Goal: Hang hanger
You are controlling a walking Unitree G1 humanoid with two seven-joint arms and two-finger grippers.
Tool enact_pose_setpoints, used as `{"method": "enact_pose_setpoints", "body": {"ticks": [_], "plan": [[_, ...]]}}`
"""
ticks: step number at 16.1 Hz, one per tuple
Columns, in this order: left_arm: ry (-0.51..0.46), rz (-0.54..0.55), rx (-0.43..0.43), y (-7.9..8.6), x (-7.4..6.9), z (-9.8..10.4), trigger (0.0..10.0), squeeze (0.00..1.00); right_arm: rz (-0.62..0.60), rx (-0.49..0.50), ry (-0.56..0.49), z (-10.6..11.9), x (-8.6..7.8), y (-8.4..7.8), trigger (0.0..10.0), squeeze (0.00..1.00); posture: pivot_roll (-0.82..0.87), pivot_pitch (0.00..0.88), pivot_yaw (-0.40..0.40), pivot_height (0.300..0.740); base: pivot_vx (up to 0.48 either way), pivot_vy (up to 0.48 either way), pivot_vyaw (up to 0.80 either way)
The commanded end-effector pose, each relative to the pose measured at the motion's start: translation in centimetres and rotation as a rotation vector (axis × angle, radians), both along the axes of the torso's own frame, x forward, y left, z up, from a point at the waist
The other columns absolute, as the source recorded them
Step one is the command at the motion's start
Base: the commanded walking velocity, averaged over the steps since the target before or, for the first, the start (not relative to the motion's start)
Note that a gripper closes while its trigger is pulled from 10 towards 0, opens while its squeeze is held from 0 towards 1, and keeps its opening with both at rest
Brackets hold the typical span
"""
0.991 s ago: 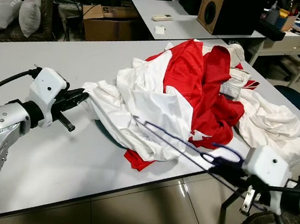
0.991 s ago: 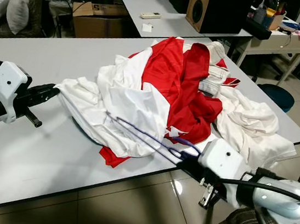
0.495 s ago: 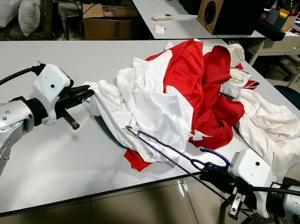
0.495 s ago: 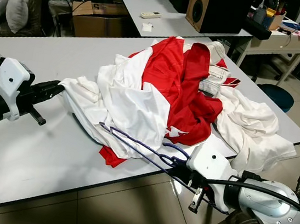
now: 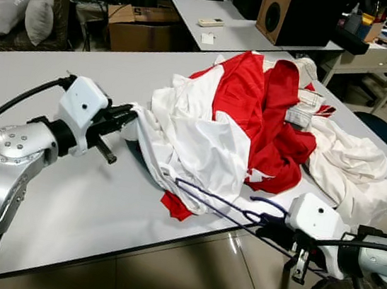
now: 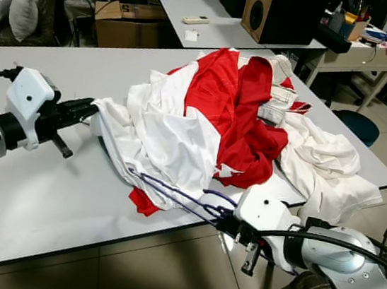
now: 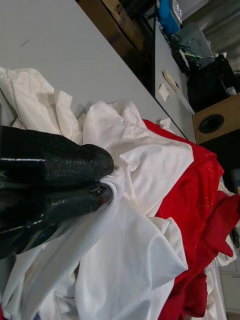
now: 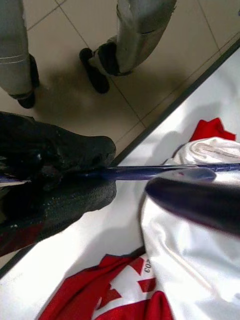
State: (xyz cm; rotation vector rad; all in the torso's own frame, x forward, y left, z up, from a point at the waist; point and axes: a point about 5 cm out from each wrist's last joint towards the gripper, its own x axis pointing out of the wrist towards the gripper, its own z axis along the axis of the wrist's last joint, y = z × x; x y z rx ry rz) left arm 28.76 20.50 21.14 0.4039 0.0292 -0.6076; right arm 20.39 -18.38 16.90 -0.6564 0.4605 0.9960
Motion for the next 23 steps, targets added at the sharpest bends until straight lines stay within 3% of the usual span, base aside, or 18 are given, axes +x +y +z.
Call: {"method": "enact_pose_setpoints", "body": {"ticks": [1,4,6,9,12,15,19,23], "plan": [[-0.038,0.022,0.015,0.1,0.3,1.0,0.0,0.0,-0.004,-0.021,-0.014,0.5,0.3,-0.2,10.0,0.0,0.01,0.0,-0.012,0.74,0.0,0.0,0.0],[-0.051,0.044,-0.006,0.5,0.3,1.4,0.0,0.0,-0.004,-0.043,-0.014,0.5,0.3,-0.4,10.0,0.0,0.01,0.0,-0.017,0.74,0.0,0.0,0.0],[-0.073,0.002,-0.075,-0.3,0.0,2.5,0.0,0.0,-0.043,-0.097,-0.025,-0.2,0.9,-0.4,10.0,0.0,0.01,0.0,-0.026,0.74,0.0,0.0,0.0],[-0.114,-0.019,-0.108,-1.1,0.1,3.9,0.0,0.0,-0.124,-0.088,-0.083,-0.2,2.2,0.4,10.0,0.0,0.02,0.0,-0.038,0.74,0.0,0.0,0.0],[-0.127,-0.023,-0.11,-1.2,0.2,4.3,0.0,0.0,-0.161,-0.002,-0.135,0.3,2.9,1.7,10.0,0.0,0.01,0.0,-0.033,0.74,0.0,0.0,0.0],[-0.108,0.049,-0.063,-0.3,0.9,3.5,0.0,0.0,-0.245,0.152,-0.293,2.9,3.5,2.5,10.0,0.0,-0.01,0.0,-0.01,0.74,0.0,0.0,0.0],[-0.111,0.111,-0.023,0.6,1.9,3.3,0.0,0.0,-0.25,0.241,-0.333,4.1,1.9,2.6,10.0,0.0,-0.04,0.0,0.029,0.74,0.0,0.0,0.0],[-0.122,0.045,-0.028,-0.8,2.7,3.6,0.0,0.0,-0.156,0.245,-0.245,2.6,0.2,4.0,10.0,0.0,-0.05,0.0,0.046,0.74,0.0,0.0,0.0]]}}
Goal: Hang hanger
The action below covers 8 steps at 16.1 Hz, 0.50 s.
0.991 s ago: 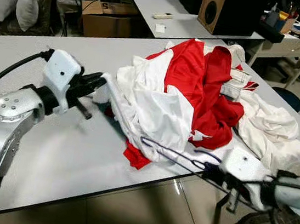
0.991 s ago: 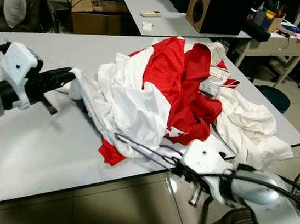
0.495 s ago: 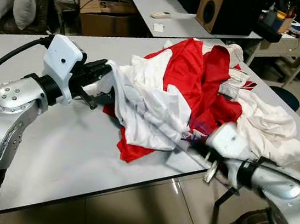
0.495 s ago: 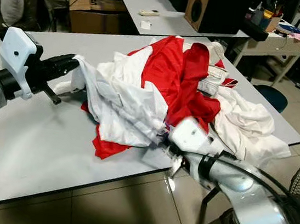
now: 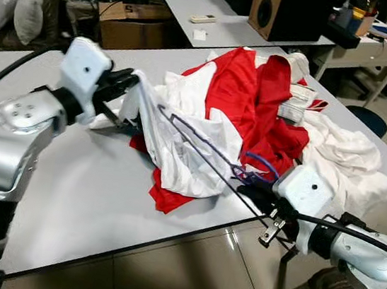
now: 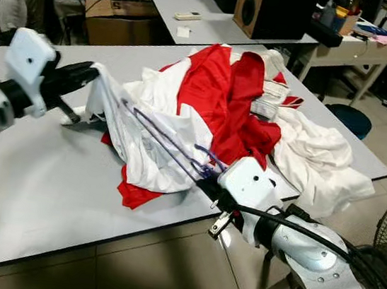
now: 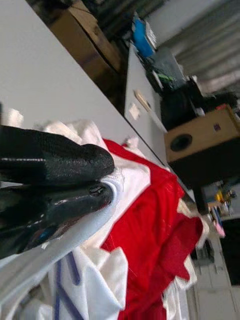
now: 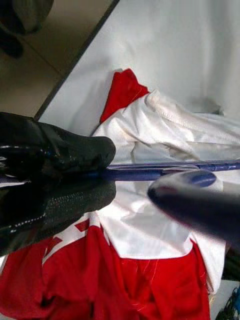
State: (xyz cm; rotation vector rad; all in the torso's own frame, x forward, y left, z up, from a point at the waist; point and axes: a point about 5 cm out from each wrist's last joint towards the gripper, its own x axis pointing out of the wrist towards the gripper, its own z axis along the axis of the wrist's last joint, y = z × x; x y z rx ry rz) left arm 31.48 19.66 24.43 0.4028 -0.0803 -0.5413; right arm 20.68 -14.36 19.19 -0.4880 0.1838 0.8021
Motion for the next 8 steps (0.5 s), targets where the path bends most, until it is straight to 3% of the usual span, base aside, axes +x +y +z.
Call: {"method": "enact_pose_setpoints", "body": {"ticks": [1,8], "plan": [[-0.011,-0.01,0.033,-0.14,0.31,0.17,0.0,0.0,0.035,0.012,0.0,0.57,-0.67,0.14,10.0,0.0,-0.06,0.0,0.051,0.74,0.0,0.0,0.0],[-0.023,-0.05,0.049,-0.98,0.85,0.09,0.0,0.0,-0.053,0.001,0.058,-0.05,-0.36,-0.8,10.0,0.0,-0.07,0.0,0.045,0.74,0.0,0.0,0.0]]}}
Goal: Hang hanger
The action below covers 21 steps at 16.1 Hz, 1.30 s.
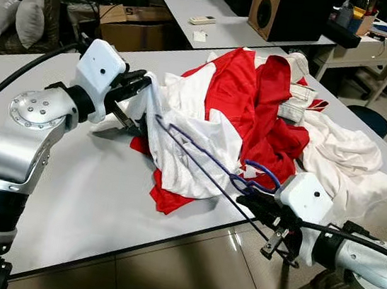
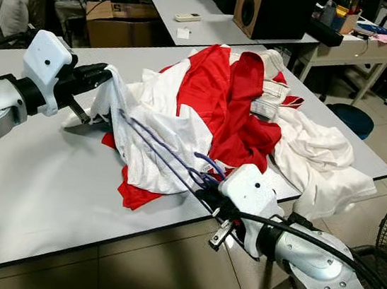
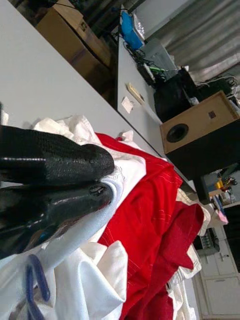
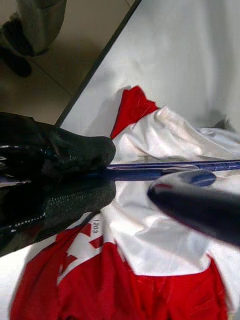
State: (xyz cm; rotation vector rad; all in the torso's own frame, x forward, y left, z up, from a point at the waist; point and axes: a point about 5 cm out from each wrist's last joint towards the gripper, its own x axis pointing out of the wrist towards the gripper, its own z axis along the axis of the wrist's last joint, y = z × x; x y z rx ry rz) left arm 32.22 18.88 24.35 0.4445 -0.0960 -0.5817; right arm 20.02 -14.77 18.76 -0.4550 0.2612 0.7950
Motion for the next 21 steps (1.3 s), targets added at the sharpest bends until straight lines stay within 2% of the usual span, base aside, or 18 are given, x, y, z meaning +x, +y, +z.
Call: {"method": "enact_pose_setpoints", "body": {"ticks": [1,18,20,21], "plan": [[-0.008,0.005,0.009,0.0,0.2,0.1,0.0,0.0,-0.037,-0.006,-0.009,0.4,0.3,-0.6,10.0,0.0,-0.08,0.0,0.041,0.74,0.0,0.0,0.0],[-0.009,0.018,0.009,0.2,0.4,0.1,0.0,0.0,-0.039,-0.009,-0.002,0.5,0.3,-0.8,10.0,0.0,-0.08,0.0,0.038,0.74,0.0,0.0,0.0],[0.014,0.06,-0.01,0.4,1.4,-1.1,0.0,0.0,-0.001,0.092,-0.033,2.3,0.1,-1.1,10.0,0.0,-0.1,0.0,0.026,0.74,0.0,0.0,0.0],[0.018,0.069,-0.012,0.5,1.5,-1.2,0.0,0.0,0.008,0.109,-0.045,2.6,0.2,-1.1,10.0,0.0,-0.1,0.0,0.026,0.74,0.0,0.0,0.0]]}}
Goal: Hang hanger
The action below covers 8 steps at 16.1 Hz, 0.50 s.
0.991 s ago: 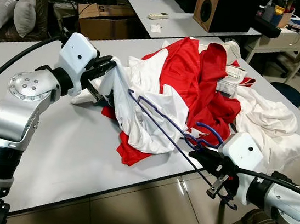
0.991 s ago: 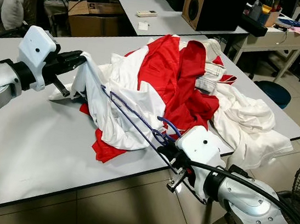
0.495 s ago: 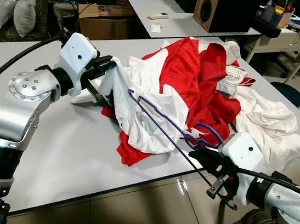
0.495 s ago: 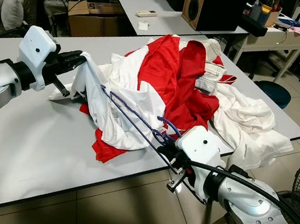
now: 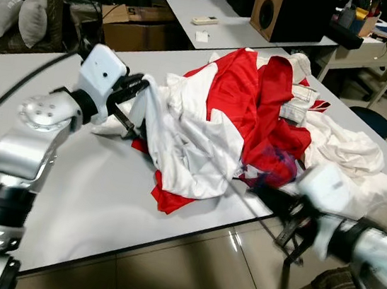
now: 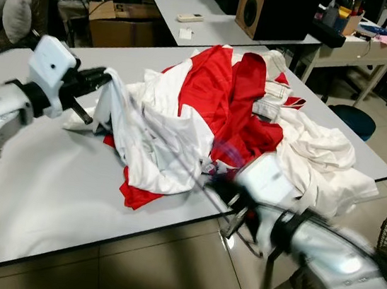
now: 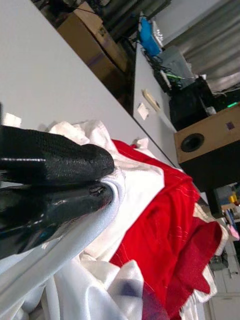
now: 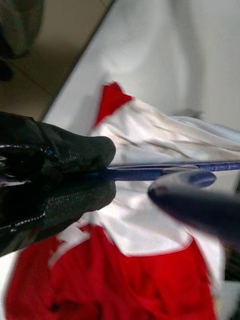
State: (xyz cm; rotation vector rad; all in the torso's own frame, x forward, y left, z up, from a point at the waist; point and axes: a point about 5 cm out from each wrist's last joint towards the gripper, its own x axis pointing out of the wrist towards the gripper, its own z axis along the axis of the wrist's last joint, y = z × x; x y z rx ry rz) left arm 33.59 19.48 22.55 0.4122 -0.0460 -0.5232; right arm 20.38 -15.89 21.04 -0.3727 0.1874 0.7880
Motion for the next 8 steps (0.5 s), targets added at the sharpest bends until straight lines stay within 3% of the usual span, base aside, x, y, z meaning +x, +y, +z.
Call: {"method": "enact_pose_setpoints", "body": {"ticks": [1,4,8], "plan": [[-0.024,0.004,0.011,-0.1,0.2,0.5,0.0,0.0,0.018,0.013,-0.012,0.4,-0.2,0.1,10.0,0.0,-0.1,0.0,0.026,0.74,0.0,0.0,0.0],[-0.035,-0.007,0.007,-0.4,0.4,0.7,0.0,0.0,0.0,0.02,-0.009,0.6,0.0,-0.2,10.0,0.0,-0.11,0.0,0.029,0.74,0.0,0.0,0.0],[-0.064,-0.071,-0.018,-1.5,0.0,1.9,0.0,0.0,-0.057,-0.029,0.052,-1.2,0.7,-0.4,10.0,0.0,-0.1,0.0,0.03,0.74,0.0,0.0,0.0]]}}
